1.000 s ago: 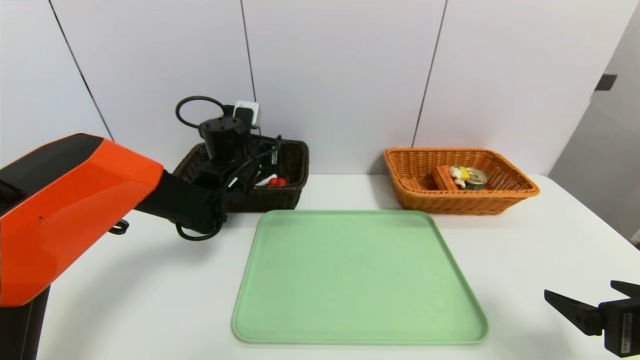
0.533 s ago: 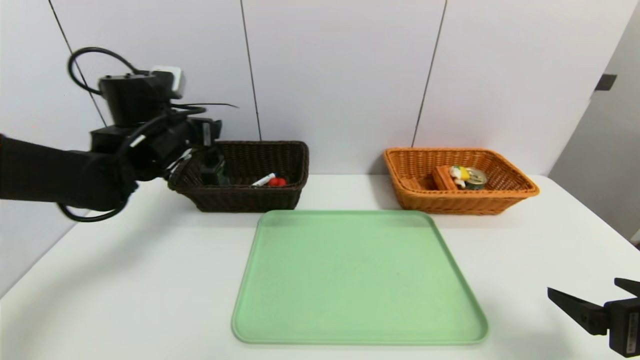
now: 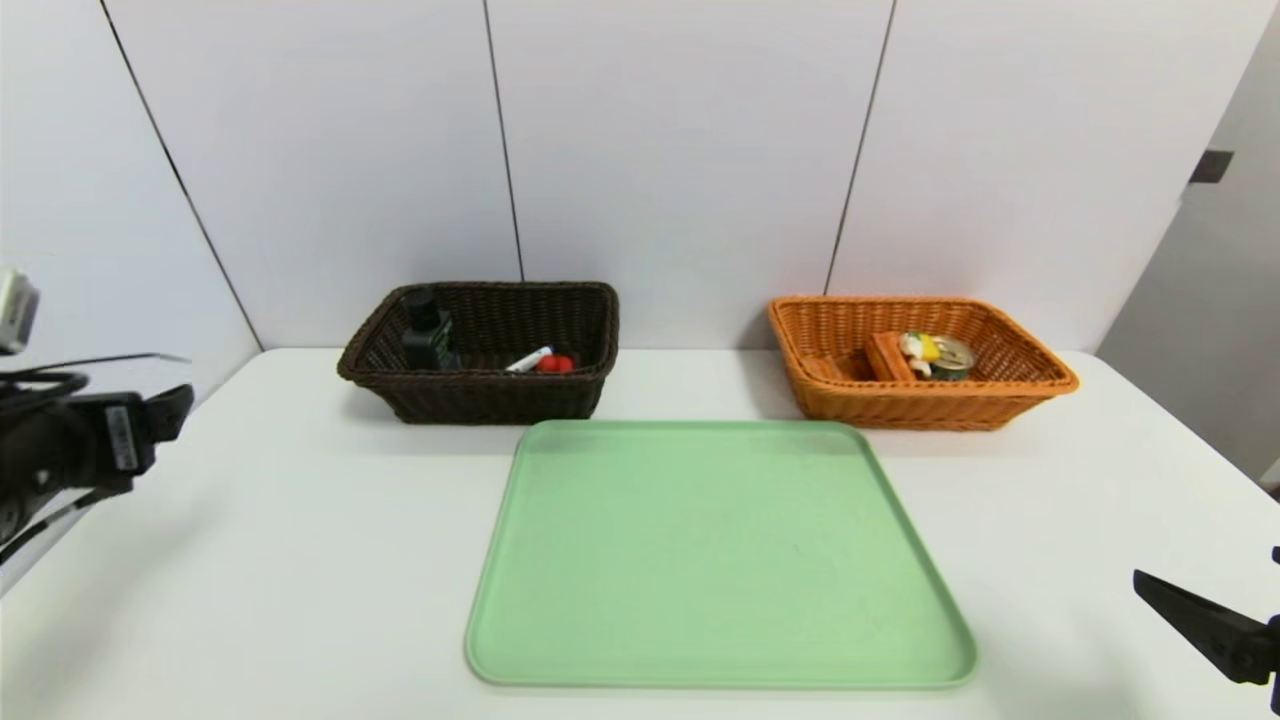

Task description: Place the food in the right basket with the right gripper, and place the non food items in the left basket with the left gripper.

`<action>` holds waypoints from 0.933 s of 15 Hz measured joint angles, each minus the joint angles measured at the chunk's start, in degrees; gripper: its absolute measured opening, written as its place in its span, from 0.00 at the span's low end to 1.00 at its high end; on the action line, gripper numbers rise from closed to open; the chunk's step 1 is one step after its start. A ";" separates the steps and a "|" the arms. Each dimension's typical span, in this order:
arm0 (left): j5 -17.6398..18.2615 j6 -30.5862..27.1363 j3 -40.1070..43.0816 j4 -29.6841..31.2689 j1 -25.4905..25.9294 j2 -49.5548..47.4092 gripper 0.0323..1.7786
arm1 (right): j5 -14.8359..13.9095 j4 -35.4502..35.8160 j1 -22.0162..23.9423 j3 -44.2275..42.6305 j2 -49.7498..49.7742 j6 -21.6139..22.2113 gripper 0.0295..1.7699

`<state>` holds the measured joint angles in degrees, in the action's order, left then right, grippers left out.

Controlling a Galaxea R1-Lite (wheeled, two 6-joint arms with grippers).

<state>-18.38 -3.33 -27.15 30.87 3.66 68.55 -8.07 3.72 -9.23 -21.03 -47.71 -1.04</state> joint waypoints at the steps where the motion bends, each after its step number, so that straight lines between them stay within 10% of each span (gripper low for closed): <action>1: -0.02 -0.02 3.91 -0.16 0.20 -4.33 0.92 | 0.02 -0.89 0.26 0.34 1.63 -0.20 0.97; 9: 4.46 -0.15 24.39 -2.38 0.63 -30.05 0.94 | 1.10 -12.78 2.40 2.01 17.70 -1.39 0.97; 14: 5.51 -0.15 25.28 -16.09 0.61 -43.45 0.95 | 2.47 -18.49 6.78 2.99 27.73 -3.58 0.97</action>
<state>-12.87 -3.47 -1.87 14.77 4.27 25.10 -5.60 -14.77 -2.45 -18.04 -19.98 -4.62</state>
